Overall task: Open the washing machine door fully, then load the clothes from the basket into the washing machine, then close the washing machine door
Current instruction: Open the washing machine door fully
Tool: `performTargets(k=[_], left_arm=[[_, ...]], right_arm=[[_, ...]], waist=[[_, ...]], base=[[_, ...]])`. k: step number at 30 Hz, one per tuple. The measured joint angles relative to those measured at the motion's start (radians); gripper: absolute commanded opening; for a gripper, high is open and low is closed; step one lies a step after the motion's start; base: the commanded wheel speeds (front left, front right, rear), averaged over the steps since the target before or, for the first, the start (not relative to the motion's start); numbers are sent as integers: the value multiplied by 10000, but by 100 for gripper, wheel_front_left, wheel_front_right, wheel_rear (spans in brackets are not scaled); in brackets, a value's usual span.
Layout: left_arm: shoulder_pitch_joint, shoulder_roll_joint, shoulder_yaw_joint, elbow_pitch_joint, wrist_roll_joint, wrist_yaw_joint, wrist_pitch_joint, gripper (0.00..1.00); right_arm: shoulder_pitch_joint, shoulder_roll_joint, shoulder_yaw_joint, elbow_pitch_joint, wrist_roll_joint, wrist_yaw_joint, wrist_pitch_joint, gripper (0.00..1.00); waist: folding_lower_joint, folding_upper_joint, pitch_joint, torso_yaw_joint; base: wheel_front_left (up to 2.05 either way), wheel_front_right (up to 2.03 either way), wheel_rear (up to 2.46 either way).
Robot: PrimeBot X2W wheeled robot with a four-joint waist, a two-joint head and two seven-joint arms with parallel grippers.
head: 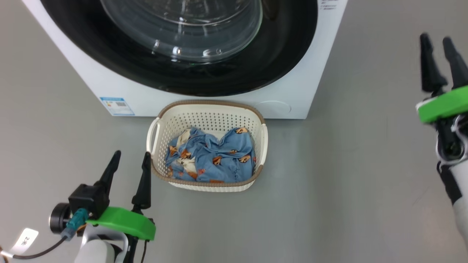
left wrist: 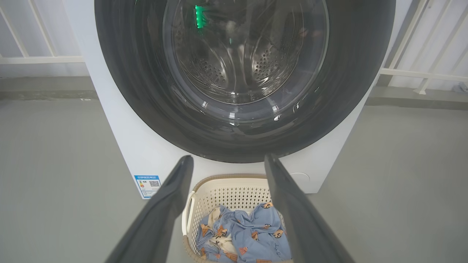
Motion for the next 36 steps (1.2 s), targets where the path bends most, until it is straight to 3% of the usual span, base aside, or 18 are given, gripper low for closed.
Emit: performTargets(k=[3,4,17,29,36], left_arm=[[-126,-8,-84,-50,-17,0,0,100],[-151,-8,-113,-50,-36,2,0,100],[-681,-56,-550,-428,-288,117,0,100],[-1093,-65,-1026,-686,-706,355,0,100],[-1151,-71,-1258,-794,-905,472,0,100]], right_arm=[[-495,-253,236,63,984,0,226,17],[-661,-391,328,67,1241,0,295,0],[-2626,-1310,830,36,6096,0,2596,0],[-3852,-1636,1141,27,8435,0,4961,0],[-4823,-1724,1425,570,8704,0,5914,0]], waist=[[0,0,180,138],[0,0,242,183],[0,0,1219,690],[0,0,2160,1210],[0,0,2639,1596]], base=[[0,0,0],[0,0,0],[0,0,0],[0,0,0],[0,0,0]])
